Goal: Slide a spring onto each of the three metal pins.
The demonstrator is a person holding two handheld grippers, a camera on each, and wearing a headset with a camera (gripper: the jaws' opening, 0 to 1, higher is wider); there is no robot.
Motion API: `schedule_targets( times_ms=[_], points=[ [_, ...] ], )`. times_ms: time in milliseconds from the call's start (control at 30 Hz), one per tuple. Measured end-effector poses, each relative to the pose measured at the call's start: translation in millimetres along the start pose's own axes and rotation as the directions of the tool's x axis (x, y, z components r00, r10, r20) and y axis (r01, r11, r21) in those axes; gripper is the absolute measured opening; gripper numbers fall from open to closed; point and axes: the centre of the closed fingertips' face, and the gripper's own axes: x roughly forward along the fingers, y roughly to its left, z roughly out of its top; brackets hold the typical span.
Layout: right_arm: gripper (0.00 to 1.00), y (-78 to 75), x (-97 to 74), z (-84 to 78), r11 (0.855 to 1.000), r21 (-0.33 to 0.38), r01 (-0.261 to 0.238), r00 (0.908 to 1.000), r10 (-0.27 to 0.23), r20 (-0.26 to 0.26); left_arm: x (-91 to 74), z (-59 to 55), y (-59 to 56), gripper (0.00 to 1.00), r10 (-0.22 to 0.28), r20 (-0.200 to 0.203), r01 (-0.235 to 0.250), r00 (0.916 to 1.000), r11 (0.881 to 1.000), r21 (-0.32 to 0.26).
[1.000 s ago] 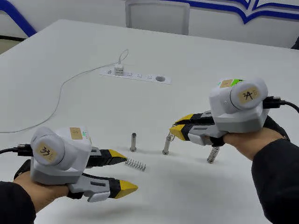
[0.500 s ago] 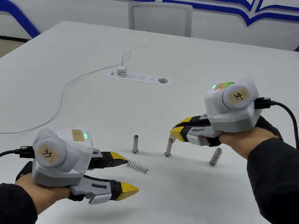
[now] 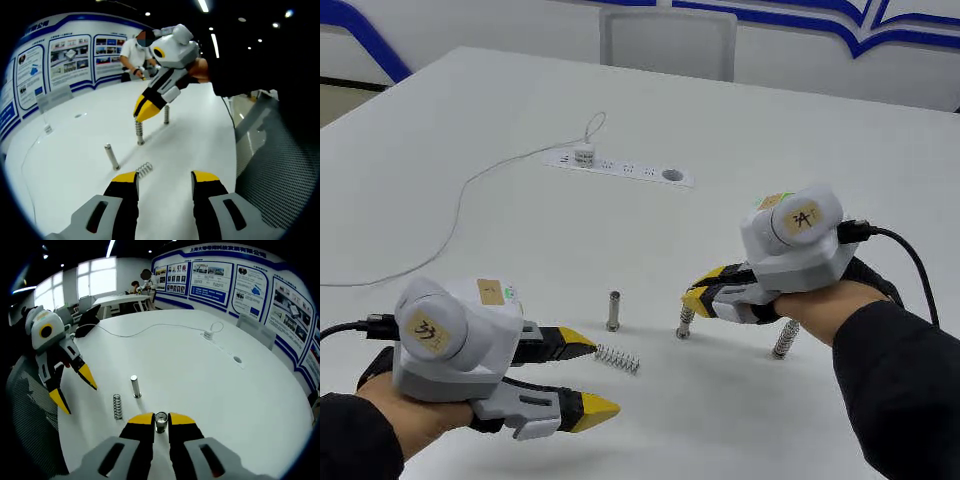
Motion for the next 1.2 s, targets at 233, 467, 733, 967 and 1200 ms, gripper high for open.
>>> schedule_targets(
  times_ms=[233, 467, 733, 967, 1200],
  points=[
    [0.12, -3.0, 7.1, -14.8, 1.0, 0.012, 0.002, 0.9991, -0.001, -0.042, -0.4, -0.3, 0.4, 0.43, 0.002, 0.002, -0.002, 1.0, 1.0, -0.003],
    [0.12, -6.6, 4.3, -22.0, 1.0, 0.022, 0.021, 0.9975, -0.02, -0.068, -0.3, -0.4, 0.7, 0.43, 0.003, 0.003, -0.003, 1.0, 1.0, -0.006],
    [0.12, -7.3, 5.1, -21.5, 0.999, 0.039, 0.021, 0.9971, -0.018, -0.074, -0.3, -0.1, 0.6, 0.43, 0.003, 0.001, -0.003, 1.0, 1.0, -0.004],
    [0.16, -5.9, 7.7, -25.3, 1.0, 0.002, 0.023, 0.9956, -0.023, -0.091, -0.6, -0.2, 0.7, 0.43, 0.005, 0.003, -0.005, 1.0, 1.0, -0.007],
    [0.18, -7.1, 0.4, -19.1, 0.999, -0.005, 0.035, 0.997, -0.035, -0.069, -0.3, -0.6, 1.1, 0.43, 0.005, 0.002, -0.005, 1.0, 1.0, -0.007]
  ],
)
